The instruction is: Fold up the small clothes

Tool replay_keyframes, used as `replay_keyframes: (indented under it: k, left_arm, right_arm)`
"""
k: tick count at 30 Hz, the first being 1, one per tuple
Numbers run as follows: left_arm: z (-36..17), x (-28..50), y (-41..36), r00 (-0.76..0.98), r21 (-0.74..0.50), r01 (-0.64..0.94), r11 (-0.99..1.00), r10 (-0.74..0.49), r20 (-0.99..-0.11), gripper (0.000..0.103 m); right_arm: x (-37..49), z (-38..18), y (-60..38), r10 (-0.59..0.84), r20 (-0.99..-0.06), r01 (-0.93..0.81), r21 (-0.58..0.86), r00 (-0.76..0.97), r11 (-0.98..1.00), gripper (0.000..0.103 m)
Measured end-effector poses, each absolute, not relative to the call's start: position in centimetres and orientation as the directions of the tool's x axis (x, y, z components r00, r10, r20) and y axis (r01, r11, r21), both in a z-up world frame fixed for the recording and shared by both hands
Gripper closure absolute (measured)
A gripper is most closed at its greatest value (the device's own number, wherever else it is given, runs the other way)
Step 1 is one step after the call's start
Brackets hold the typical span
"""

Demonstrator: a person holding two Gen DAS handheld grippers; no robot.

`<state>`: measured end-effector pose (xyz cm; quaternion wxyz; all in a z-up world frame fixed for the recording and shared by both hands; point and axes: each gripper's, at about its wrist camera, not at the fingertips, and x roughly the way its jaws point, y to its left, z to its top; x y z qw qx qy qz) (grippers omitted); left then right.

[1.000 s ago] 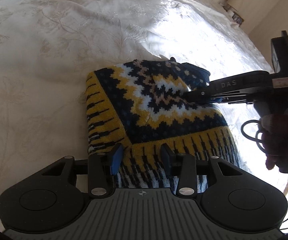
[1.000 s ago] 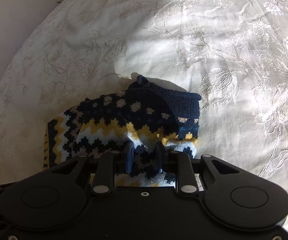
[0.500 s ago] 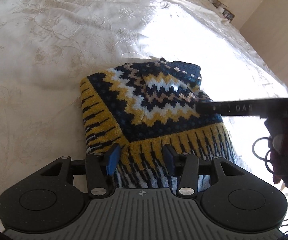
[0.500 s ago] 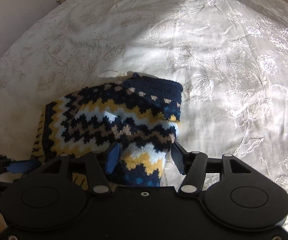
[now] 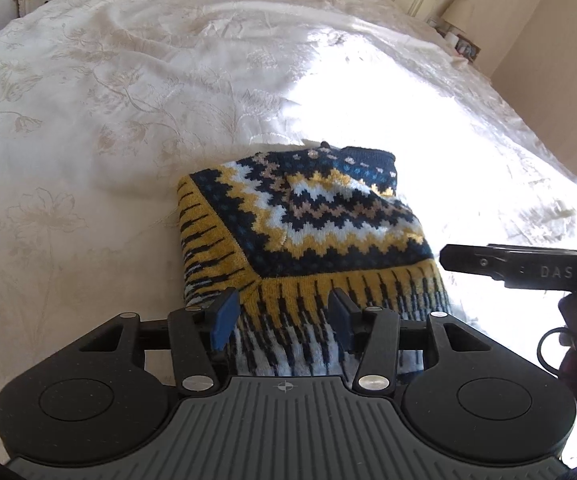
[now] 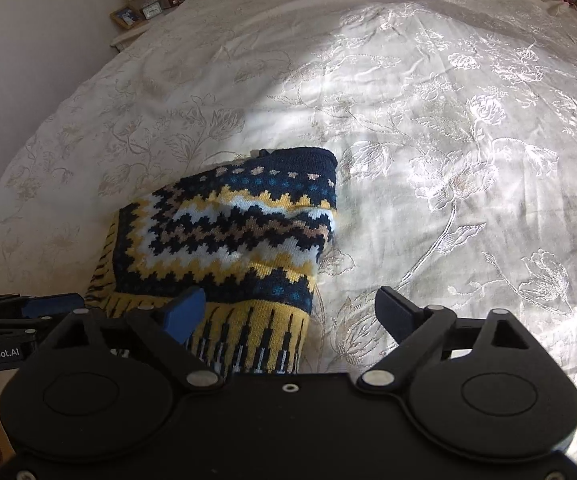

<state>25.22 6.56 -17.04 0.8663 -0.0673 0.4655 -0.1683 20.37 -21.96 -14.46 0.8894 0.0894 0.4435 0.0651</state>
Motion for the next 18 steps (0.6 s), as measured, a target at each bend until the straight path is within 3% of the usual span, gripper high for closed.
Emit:
replay_keyframes:
  k: [4, 6, 9, 18]
  left_arm:
    - [-14.8, 22.5, 6.6, 0.546, -0.271, 0.194, 0.943, -0.333, -0.769, 0.024]
    - [-13.9, 21.4, 6.5, 0.554, -0.271, 0.186, 0.944, -0.329, -0.765, 0.022]
    - [-12.6, 20.0, 6.2, 0.569, -0.236, 0.164, 0.958, -0.287, -0.771, 0.009]
    - [-8.3, 16.0, 5.6, 0.608, -0.089, 0.092, 0.992, -0.127, -0.784, 0.006]
  right_arm:
    - [17.1, -11.6, -22.3, 0.203, -0.732, -0.041, 0.233, 0.65, 0.972, 0.0]
    - [15.8, -10.6, -22.5, 0.2, -0.719, -0.041, 0.233, 0.666, 0.972, 0.0]
    - [13.9, -9.4, -22.5, 0.184, -0.708, -0.027, 0.227, 0.682, 0.973, 0.0]
    - [9.4, -7.4, -21.8, 0.155, -0.719, -0.001, 0.209, 0.678, 0.978, 0.0]
